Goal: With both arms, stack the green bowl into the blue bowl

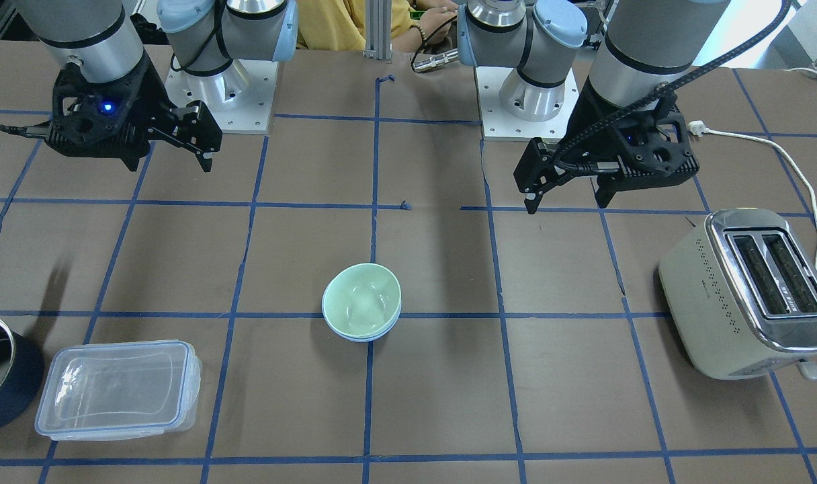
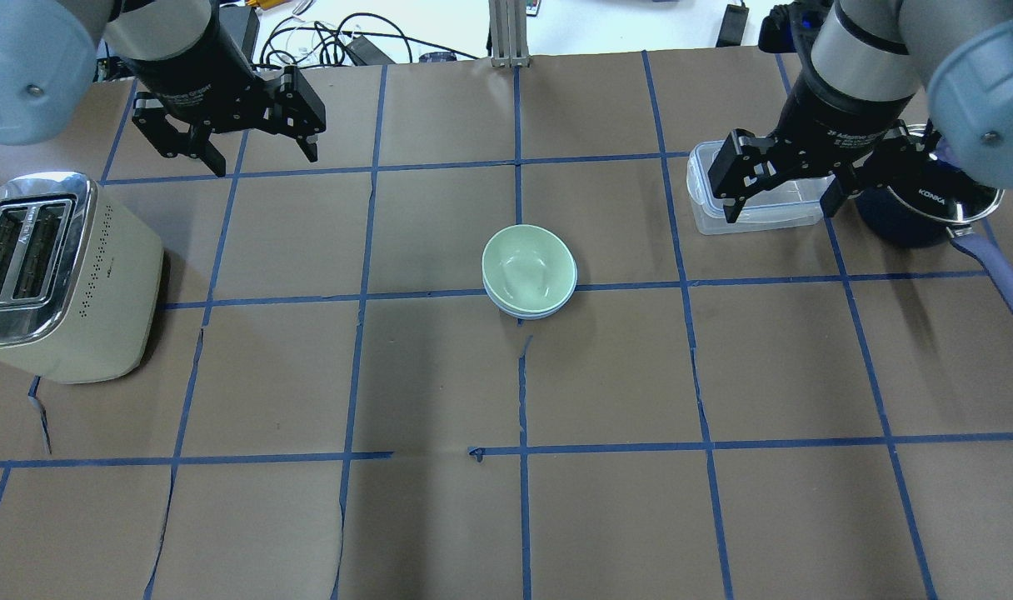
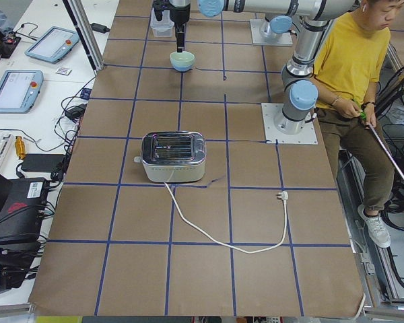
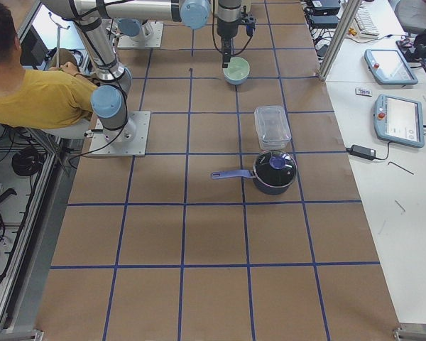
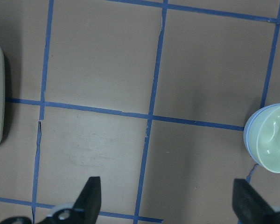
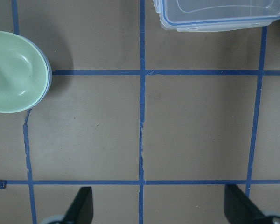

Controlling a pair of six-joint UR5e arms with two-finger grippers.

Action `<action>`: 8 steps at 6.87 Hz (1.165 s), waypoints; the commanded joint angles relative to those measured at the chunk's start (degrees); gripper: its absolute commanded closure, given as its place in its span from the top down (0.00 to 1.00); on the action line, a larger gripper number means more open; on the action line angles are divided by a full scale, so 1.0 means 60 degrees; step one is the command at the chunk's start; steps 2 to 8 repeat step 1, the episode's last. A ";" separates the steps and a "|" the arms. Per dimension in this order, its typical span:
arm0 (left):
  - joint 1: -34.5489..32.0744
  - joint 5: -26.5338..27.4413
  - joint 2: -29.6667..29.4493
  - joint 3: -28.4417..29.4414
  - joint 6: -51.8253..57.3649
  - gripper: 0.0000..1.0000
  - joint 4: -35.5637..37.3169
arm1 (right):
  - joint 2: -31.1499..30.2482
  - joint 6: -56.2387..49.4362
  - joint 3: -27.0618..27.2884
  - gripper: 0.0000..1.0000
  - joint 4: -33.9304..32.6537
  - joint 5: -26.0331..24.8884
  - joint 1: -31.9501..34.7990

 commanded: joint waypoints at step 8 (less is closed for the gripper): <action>0.0000 0.0000 0.0002 0.0006 -0.0019 1.00 0.0001 | 0.0006 0.0000 0.0009 1.00 -0.0032 0.0052 0.0001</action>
